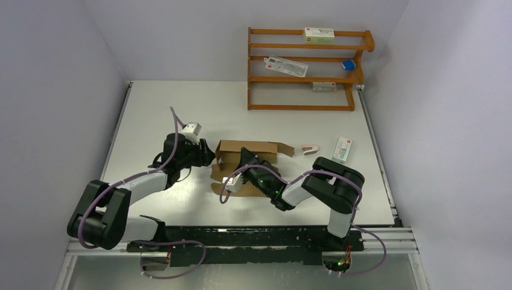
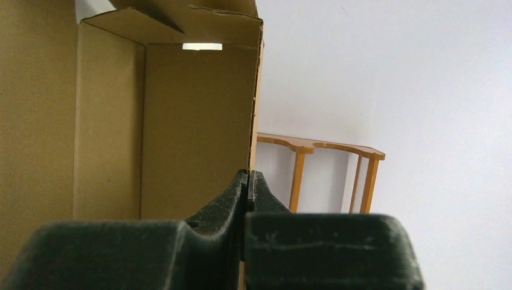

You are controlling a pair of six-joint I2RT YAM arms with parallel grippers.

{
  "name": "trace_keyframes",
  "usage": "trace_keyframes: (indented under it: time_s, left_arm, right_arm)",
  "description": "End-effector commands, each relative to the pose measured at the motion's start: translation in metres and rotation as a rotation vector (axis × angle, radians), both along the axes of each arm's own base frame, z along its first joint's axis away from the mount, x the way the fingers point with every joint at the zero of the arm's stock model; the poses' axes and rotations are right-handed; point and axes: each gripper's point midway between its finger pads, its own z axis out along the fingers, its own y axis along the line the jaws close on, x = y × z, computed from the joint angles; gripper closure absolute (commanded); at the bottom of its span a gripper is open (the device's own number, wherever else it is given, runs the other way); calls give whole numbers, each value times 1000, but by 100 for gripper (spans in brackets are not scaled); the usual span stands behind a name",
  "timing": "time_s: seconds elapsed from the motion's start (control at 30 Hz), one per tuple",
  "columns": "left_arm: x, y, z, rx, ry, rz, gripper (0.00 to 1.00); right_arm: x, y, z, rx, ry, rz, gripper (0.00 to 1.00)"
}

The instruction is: Fold the paper box

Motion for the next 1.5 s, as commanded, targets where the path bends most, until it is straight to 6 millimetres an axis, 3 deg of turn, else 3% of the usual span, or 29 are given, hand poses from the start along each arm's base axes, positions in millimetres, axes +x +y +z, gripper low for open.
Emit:
trace_keyframes:
  time_s: [0.0, 0.63, 1.13, 1.47]
  left_arm:
    - [-1, -28, 24, -14, -128, -132, 48]
    - [-10, -55, 33, -68, -332, -200, 46]
    - [-9, -46, 18, -48, -361, -130, 53]
    - [-13, -45, 15, -72, -335, -70, 51]
  right_arm:
    - [-3, 8, 22, 71, -37, 22, 100]
    - [-12, 15, 7, 55, 56, 65, 100]
    - [-14, 13, -14, 14, 68, 67, 100]
    - [-12, 7, -15, 18, -44, 38, 100]
